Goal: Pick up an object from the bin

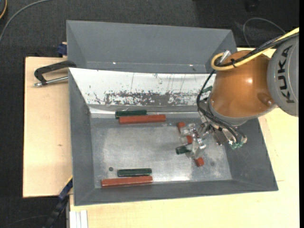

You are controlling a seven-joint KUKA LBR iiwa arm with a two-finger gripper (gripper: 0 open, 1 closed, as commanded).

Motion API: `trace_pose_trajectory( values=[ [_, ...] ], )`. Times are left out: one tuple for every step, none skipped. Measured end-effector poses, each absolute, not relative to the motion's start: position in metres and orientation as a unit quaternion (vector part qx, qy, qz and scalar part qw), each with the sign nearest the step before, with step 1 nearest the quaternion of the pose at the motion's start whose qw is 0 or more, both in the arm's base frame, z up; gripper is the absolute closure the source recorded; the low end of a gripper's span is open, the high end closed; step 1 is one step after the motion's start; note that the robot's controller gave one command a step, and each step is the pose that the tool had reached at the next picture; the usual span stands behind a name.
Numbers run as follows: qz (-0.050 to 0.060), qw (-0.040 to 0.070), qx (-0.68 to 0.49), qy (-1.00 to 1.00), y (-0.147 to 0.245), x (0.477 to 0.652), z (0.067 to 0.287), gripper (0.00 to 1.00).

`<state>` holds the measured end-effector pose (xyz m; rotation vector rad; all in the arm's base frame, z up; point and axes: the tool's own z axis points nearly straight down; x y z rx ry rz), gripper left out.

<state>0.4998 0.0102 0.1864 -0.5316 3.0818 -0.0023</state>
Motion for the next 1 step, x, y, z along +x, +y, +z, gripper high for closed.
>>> trace_pose_trajectory(
  values=[
    [0.000,0.005,-0.186,0.982,0.0057,0.4929,0.2232,1.00]
  ],
)
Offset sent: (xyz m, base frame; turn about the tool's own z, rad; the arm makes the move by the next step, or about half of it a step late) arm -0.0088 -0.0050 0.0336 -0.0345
